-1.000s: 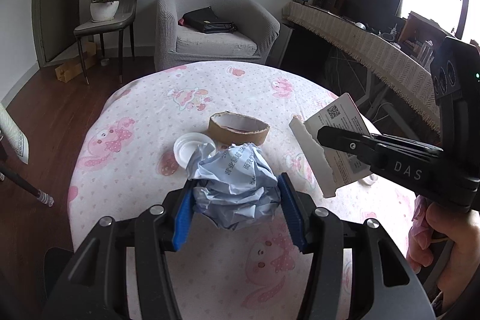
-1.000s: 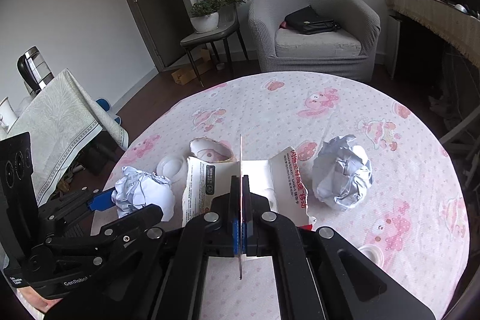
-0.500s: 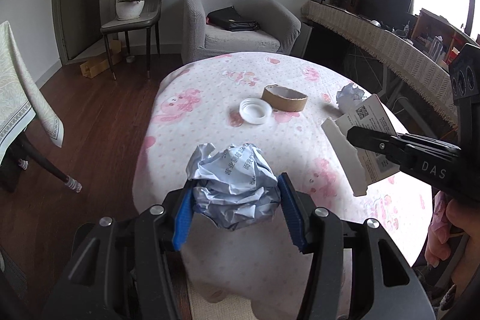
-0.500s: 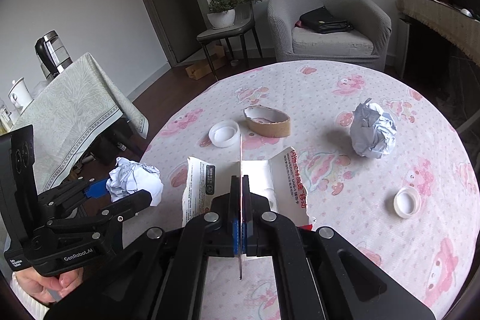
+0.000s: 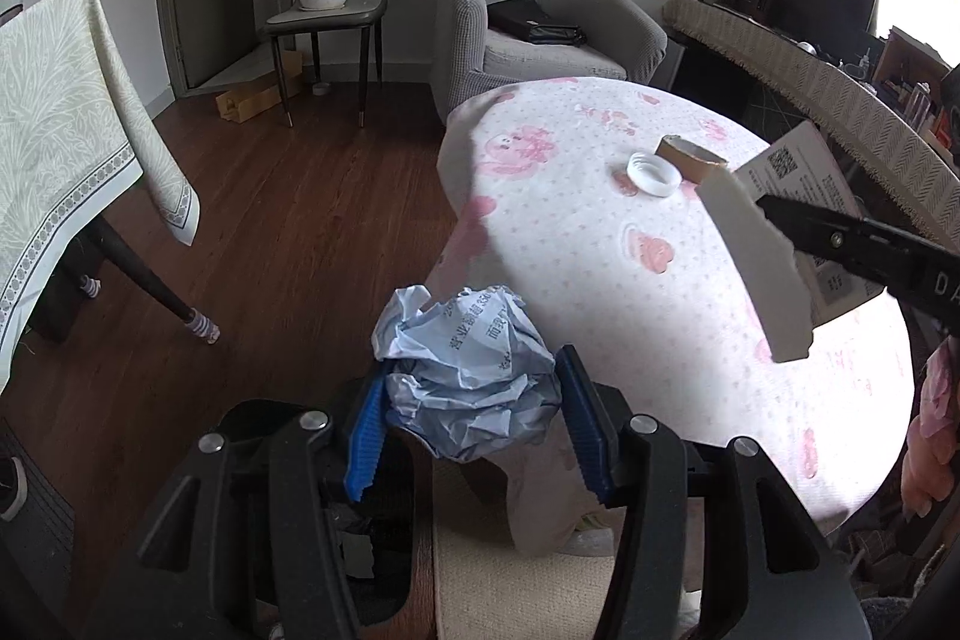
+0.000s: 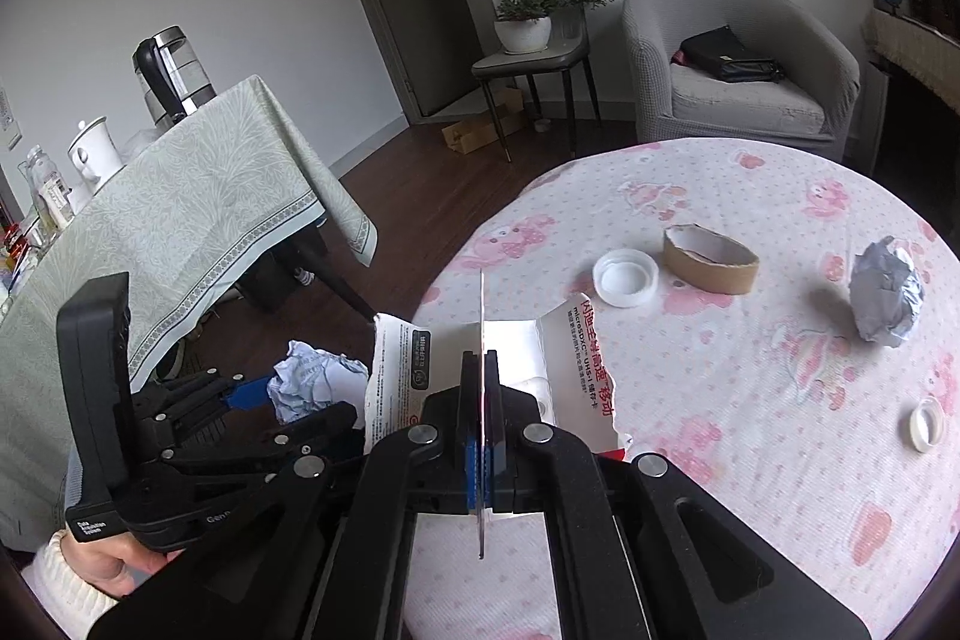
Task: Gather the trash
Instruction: 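Carry the blue paper into the teal bin and open the left gripper while the right carries the white box, then lower the white box into the teal bin and open the right gripper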
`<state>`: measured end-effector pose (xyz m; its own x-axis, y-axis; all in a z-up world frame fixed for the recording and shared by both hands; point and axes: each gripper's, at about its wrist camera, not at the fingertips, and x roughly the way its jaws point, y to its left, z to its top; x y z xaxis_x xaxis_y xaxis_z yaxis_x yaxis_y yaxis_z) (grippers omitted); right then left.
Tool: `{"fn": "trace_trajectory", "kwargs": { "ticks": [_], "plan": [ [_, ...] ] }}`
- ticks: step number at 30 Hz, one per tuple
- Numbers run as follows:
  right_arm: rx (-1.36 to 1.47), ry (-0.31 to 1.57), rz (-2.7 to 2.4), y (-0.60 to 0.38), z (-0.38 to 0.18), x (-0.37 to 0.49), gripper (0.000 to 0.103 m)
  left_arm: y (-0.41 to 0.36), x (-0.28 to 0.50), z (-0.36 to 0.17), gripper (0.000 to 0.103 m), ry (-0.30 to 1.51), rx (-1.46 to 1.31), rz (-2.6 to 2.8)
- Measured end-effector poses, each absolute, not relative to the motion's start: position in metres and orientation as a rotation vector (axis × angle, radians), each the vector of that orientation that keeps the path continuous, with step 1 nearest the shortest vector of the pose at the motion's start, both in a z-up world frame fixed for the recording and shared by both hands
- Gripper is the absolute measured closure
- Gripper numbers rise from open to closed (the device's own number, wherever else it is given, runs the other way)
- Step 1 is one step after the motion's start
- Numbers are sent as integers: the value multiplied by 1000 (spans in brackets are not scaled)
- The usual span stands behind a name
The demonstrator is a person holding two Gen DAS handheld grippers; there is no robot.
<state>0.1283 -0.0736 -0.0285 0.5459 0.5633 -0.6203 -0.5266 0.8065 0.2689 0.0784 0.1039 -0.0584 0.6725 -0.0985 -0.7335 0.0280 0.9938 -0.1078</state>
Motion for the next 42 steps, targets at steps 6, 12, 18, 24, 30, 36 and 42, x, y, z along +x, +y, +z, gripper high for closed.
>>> {"fn": "trace_trajectory", "kwargs": {
  "ticks": [6,12,18,24,30,36,42],
  "plan": [
    [55,759,694,-39,-28,132,102,142,76,-86,47,896,-112,-25],
    [34,772,756,2,-32,131,102,182,65,-104,47,955,-134,22],
    [0,779,821,44,-37,125,102,209,58,-121,47,1028,-140,60],
    [-37,810,844,75,-49,126,102,228,54,-144,46,1106,-138,76],
    [-66,836,861,101,-61,125,102,240,46,-163,42,1157,-132,65],
    [-64,887,882,124,-79,128,102,250,40,-163,37,1152,-130,70],
    [-103,939,871,144,-101,131,102,271,31,-147,37,1096,-180,115]
  ]
}}
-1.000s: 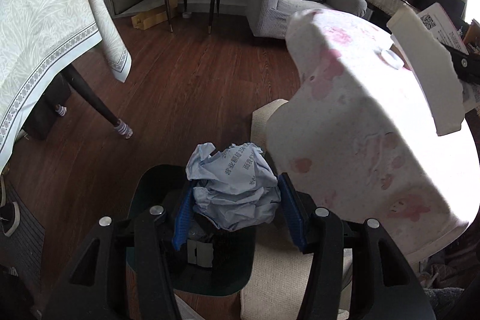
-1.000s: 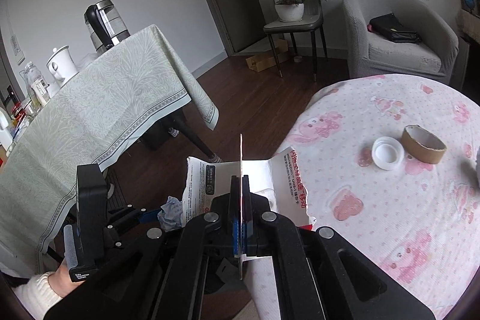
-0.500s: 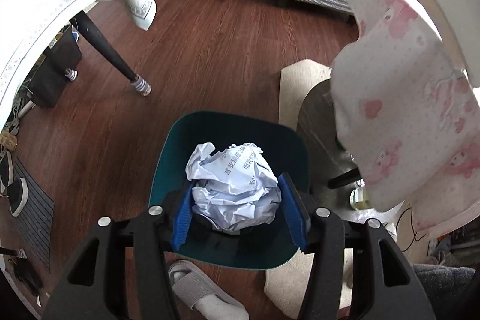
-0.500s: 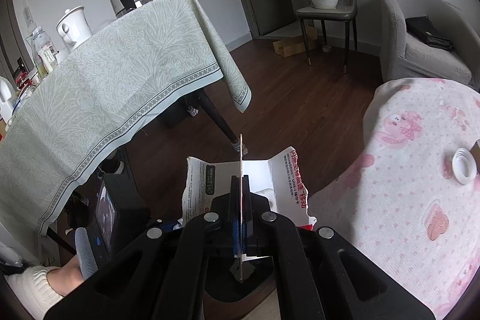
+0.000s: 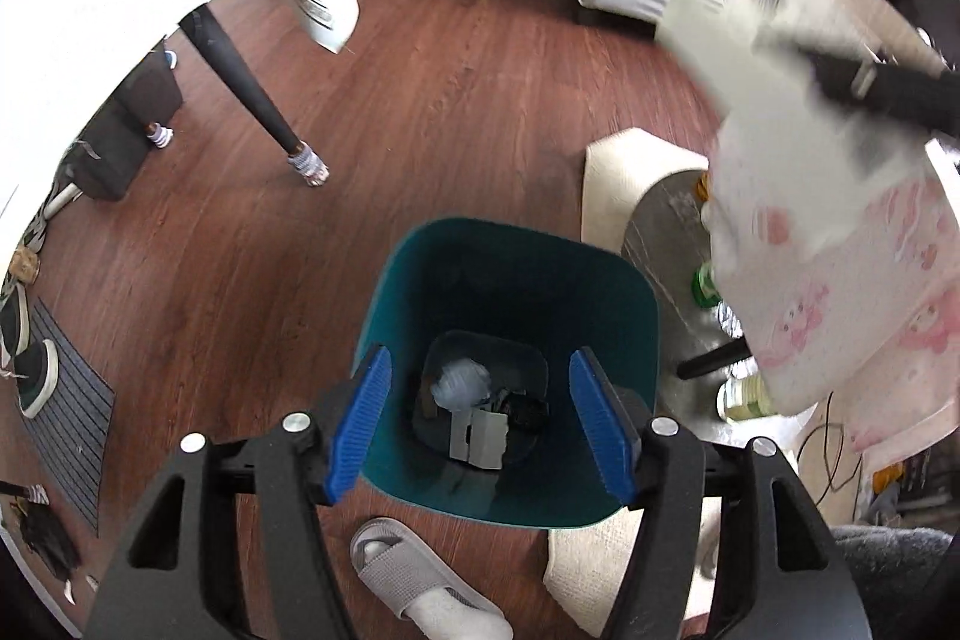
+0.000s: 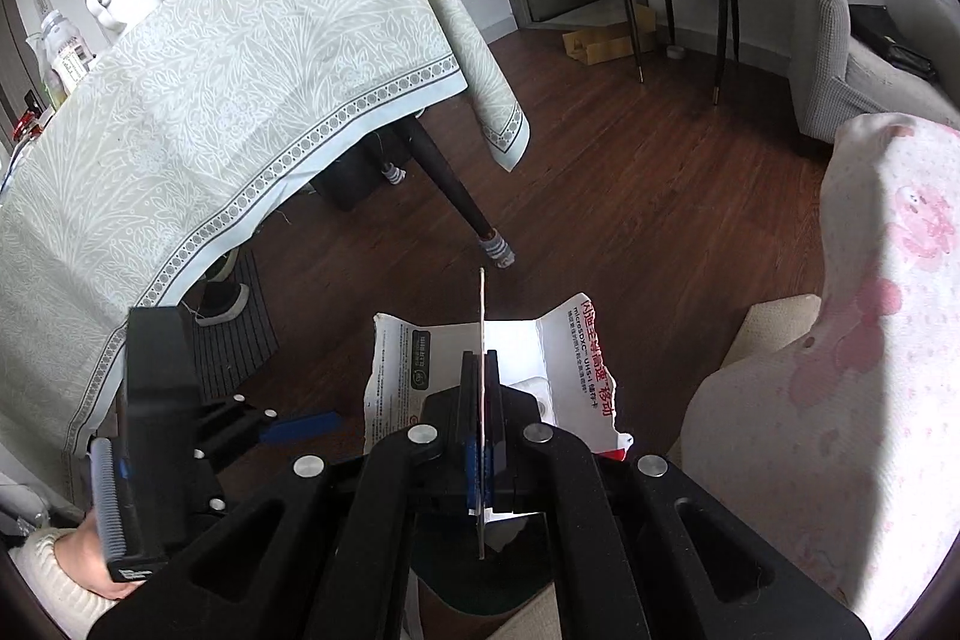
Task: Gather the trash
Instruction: 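Lower the white box into the teal bin and open the right gripper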
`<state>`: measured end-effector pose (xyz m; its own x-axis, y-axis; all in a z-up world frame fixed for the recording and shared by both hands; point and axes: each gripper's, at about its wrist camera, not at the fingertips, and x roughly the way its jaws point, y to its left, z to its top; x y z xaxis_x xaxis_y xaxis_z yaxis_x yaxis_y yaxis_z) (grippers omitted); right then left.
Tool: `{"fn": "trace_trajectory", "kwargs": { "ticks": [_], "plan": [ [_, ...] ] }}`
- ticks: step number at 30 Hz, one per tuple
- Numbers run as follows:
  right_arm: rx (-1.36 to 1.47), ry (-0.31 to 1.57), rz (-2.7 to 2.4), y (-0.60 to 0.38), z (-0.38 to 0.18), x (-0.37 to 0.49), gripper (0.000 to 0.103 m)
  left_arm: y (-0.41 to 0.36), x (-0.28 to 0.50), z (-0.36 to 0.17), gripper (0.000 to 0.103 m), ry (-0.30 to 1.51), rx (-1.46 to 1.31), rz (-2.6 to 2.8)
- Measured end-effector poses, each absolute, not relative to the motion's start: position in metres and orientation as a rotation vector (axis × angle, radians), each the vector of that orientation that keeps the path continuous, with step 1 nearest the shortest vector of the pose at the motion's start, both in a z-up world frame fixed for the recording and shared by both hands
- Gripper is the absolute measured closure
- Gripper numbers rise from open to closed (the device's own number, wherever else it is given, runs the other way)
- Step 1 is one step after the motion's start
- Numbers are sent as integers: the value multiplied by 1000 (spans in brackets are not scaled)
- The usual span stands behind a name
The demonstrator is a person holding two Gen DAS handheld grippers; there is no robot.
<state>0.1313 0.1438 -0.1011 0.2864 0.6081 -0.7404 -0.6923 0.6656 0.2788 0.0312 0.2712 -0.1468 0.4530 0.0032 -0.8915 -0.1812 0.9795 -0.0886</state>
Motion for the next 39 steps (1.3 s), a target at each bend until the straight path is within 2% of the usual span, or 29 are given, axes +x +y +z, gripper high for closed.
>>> {"fn": "trace_trajectory", "kwargs": {
  "ticks": [13,16,18,28,33,39],
  "plan": [
    [-157,1051,847,178,-150,138,102,297,13,-104,39,992,-210,152],
    [-180,1081,841,186,-165,137,102,297,9,-96,42,971,-211,145],
    [-184,1100,839,191,-175,136,102,298,5,-93,49,959,-218,131],
    [-263,1177,819,207,-214,123,102,295,-2,-62,64,886,-249,92],
    [-292,1213,801,206,-229,120,101,288,-2,-44,68,844,-233,69],
    [-317,1231,785,197,-236,115,101,280,2,-33,69,821,-241,47]
  ]
}}
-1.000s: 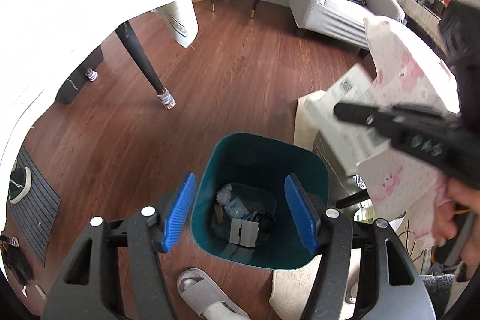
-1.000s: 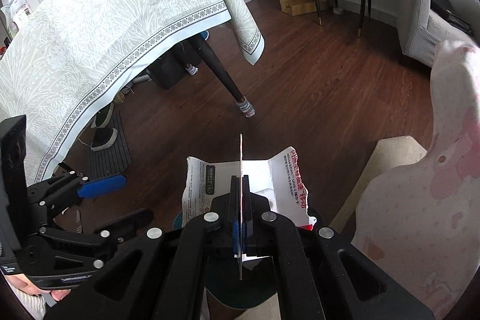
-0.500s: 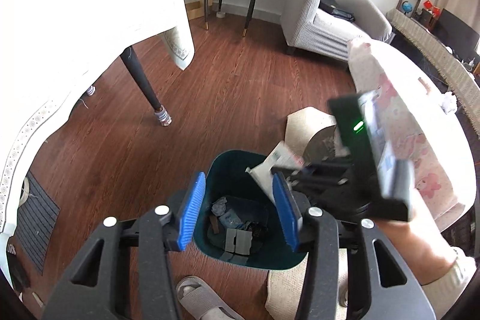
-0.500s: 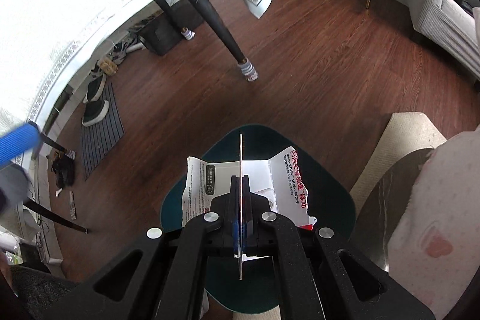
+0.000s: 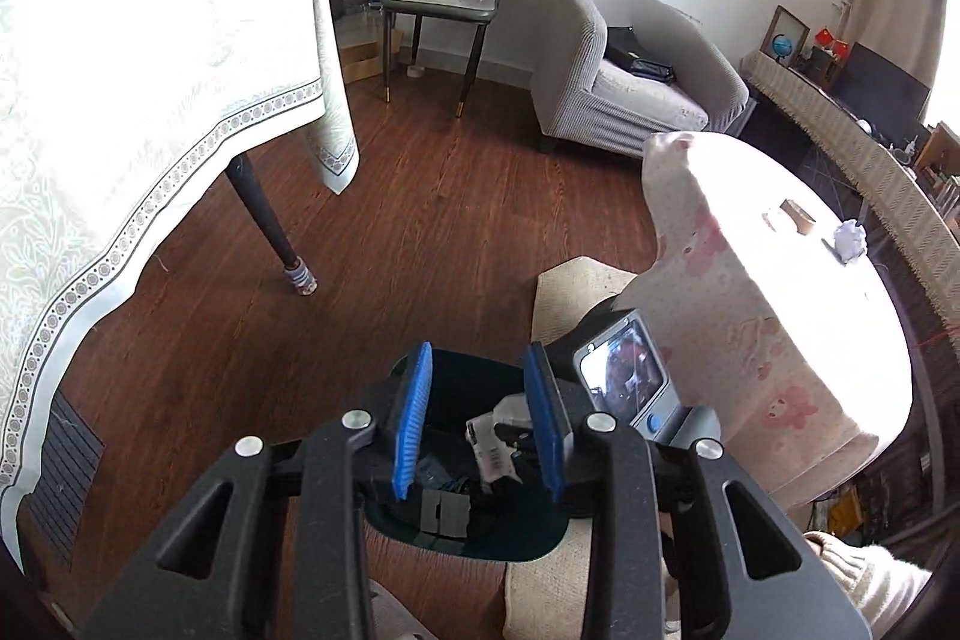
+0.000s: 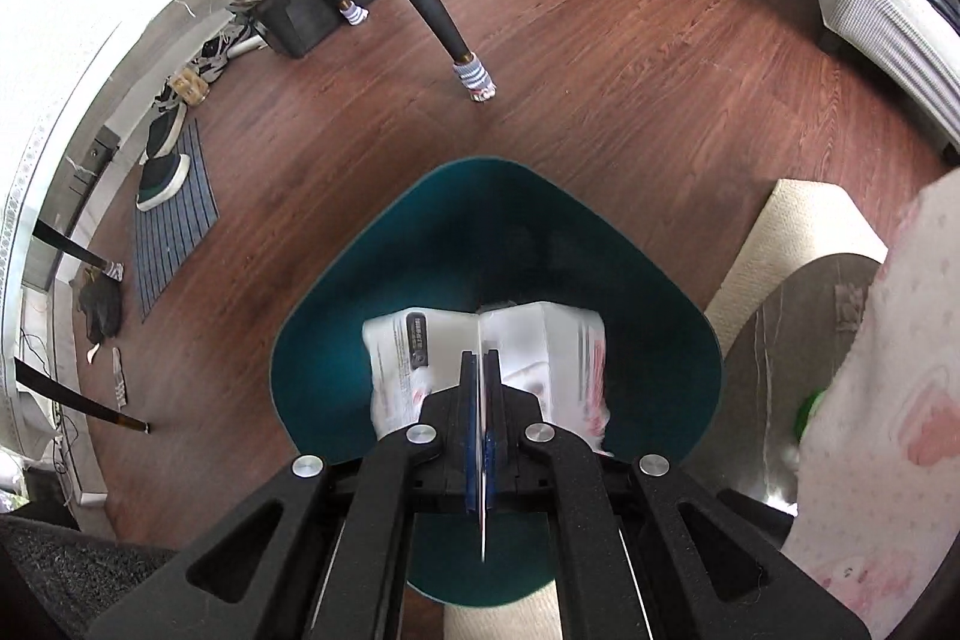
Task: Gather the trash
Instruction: 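Lower the white box into the teal bin and open the right gripper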
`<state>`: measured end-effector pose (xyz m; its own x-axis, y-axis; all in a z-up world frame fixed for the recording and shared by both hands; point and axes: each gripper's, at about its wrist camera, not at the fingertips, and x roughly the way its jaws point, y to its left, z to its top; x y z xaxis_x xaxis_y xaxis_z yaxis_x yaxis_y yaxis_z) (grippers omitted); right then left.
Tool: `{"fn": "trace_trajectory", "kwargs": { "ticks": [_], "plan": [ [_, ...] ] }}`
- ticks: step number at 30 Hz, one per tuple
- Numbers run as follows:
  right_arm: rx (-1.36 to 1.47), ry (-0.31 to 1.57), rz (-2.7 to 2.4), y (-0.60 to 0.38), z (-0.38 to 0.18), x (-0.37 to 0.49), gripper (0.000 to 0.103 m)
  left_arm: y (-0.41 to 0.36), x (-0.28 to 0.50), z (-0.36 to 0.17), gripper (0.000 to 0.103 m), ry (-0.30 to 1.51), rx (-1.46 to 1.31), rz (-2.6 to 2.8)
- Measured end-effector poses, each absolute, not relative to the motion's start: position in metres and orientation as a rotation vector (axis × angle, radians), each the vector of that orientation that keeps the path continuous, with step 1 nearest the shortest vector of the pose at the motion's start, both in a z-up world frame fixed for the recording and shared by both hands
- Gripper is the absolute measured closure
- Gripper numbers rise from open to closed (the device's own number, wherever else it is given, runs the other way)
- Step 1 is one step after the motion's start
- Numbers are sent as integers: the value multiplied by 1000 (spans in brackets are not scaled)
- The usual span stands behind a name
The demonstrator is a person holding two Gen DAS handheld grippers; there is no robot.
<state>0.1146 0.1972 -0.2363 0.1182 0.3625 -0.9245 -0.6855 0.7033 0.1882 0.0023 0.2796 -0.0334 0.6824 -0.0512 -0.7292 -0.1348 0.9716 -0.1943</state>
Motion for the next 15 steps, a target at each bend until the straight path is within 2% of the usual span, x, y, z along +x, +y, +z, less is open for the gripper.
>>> {"fn": "trace_trajectory", "kwargs": {
  "ticks": [4,6,7,8,15],
  "plan": [
    [-326,1238,783,191,-238,111,92,275,4,-27,69,802,-247,46],
    [-330,1235,788,188,-237,109,79,270,6,-23,69,794,-250,46],
    [-329,1230,792,186,-235,108,68,269,7,-22,69,790,-250,44],
    [-325,1219,797,184,-232,107,61,267,8,-21,69,786,-247,42],
    [-284,1128,851,164,-190,98,61,256,11,-6,69,751,-235,54]
  ]
}}
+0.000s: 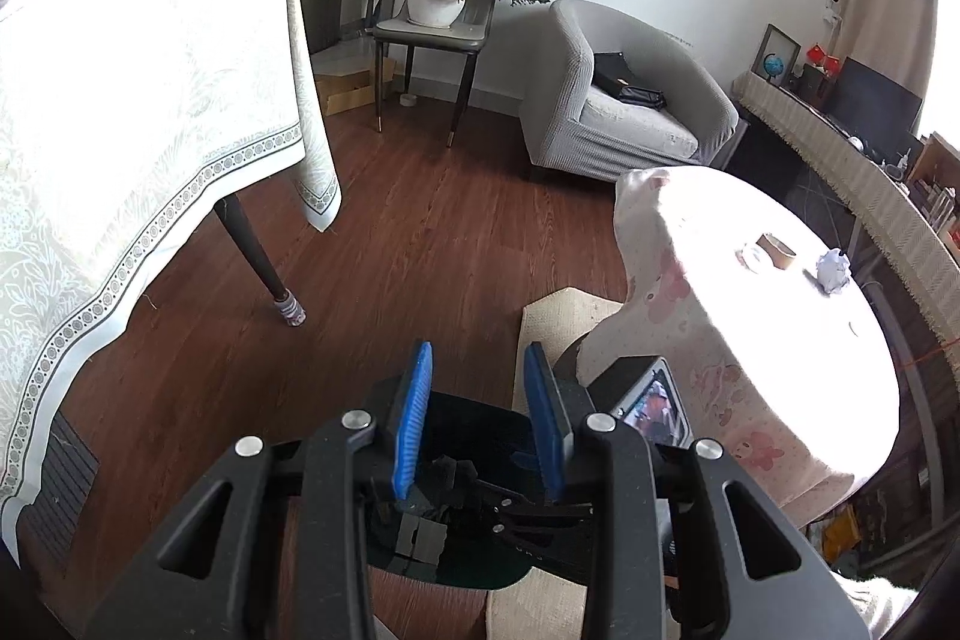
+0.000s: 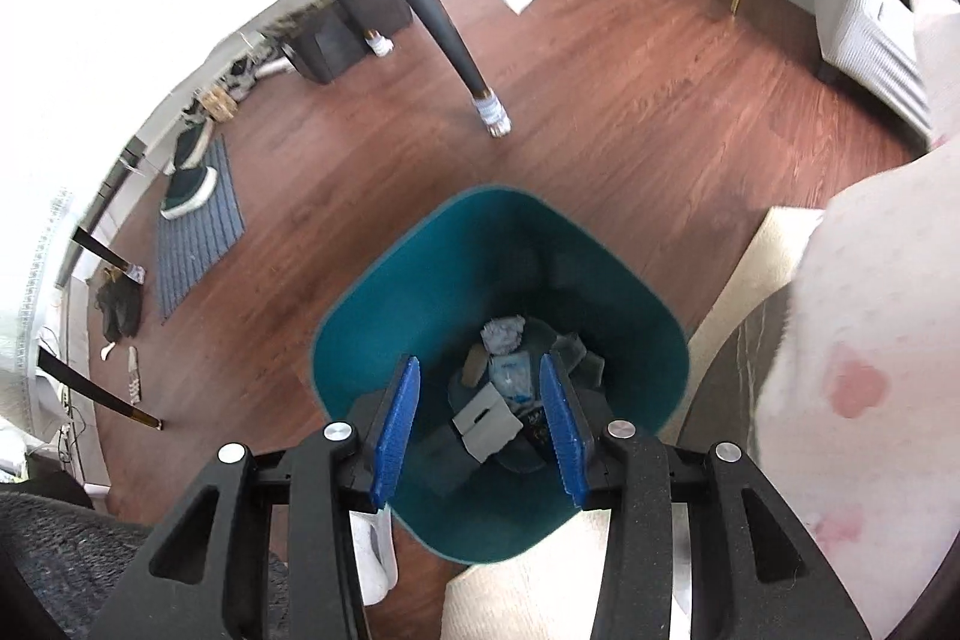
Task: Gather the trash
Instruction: 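Lower the white box into the teal bin and open the right gripper, then move both grippers back over the table toward the white cup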
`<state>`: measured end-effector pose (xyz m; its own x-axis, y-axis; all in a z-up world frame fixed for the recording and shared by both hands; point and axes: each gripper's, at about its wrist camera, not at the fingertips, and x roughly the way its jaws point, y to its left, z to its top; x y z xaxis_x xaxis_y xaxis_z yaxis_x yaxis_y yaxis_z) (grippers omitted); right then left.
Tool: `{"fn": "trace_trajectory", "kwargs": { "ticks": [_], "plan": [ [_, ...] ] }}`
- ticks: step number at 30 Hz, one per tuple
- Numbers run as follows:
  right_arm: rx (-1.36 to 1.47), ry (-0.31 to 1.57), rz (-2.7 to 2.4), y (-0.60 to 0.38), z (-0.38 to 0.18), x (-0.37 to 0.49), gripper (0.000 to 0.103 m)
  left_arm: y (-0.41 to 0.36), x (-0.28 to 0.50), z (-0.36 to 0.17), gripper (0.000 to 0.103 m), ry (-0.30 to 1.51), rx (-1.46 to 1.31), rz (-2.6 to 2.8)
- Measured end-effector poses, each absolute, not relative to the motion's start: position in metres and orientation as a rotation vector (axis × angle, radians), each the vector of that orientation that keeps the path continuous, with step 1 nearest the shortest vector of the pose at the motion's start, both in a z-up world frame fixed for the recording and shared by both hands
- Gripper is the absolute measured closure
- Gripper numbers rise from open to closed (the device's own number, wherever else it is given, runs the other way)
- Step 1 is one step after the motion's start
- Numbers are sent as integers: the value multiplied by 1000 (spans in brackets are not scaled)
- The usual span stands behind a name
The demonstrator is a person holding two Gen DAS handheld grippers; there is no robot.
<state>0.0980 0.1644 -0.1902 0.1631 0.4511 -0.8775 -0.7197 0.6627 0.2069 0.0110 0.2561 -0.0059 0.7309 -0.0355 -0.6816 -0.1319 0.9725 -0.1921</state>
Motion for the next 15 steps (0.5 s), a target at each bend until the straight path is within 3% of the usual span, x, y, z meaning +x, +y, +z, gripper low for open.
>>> {"fn": "trace_trajectory", "kwargs": {
  "ticks": [8,15],
  "plan": [
    [-259,948,911,134,-126,81,61,242,18,13,69,705,-231,59],
    [-211,805,914,96,-72,74,68,227,26,26,66,666,-226,63]
  ]
}}
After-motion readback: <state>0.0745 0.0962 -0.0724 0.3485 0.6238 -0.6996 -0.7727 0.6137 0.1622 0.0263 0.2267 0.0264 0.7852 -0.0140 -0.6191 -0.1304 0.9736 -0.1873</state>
